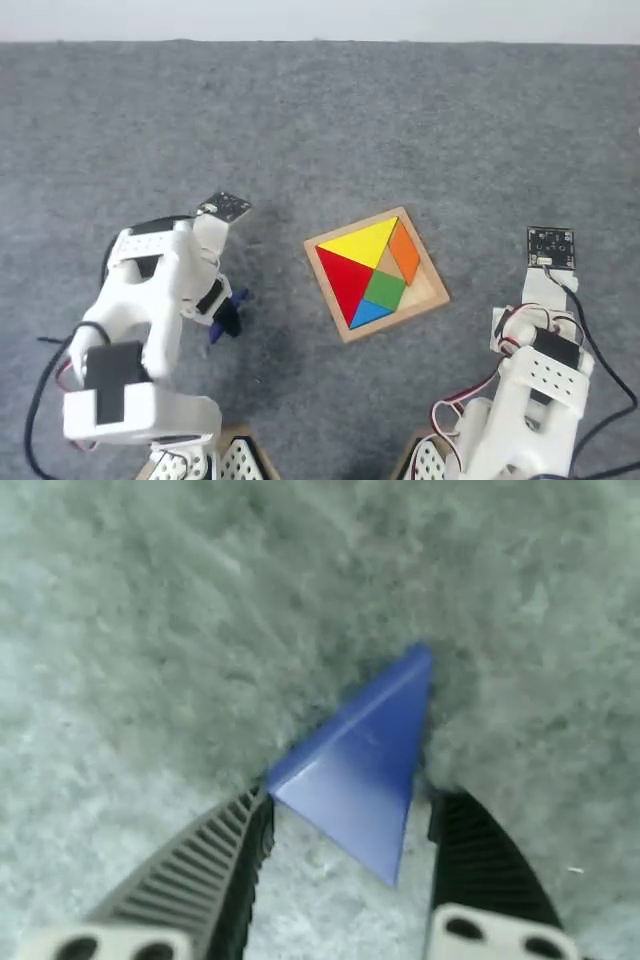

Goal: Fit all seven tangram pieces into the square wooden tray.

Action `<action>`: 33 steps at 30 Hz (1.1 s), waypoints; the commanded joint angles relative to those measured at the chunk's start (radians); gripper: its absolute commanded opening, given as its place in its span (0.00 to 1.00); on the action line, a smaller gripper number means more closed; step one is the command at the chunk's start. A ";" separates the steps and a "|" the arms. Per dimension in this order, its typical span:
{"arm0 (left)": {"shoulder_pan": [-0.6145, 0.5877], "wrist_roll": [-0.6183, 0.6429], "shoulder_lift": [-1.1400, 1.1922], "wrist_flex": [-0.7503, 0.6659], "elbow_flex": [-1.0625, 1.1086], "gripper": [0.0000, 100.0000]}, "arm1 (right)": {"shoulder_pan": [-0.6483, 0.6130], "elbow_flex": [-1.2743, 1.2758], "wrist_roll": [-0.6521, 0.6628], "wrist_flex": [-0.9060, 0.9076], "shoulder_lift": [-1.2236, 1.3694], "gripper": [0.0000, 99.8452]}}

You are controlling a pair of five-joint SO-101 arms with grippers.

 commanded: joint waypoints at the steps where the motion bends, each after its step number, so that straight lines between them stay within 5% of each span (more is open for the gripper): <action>1: 0.003 0.014 0.051 -0.040 -0.085 0.25 | -0.007 -0.017 0.012 -0.016 -0.025 0.01; 16: 0.009 0.012 0.044 -0.051 -0.174 0.25 | -0.007 -0.017 0.012 -0.016 -0.025 0.01; 26: 0.037 -0.015 -0.181 0.023 -0.097 0.25 | -0.007 -0.017 0.012 -0.016 -0.025 0.01; 33: 0.074 -0.012 -0.087 0.021 -0.082 0.25 | -0.007 -0.015 0.012 -0.016 -0.025 0.01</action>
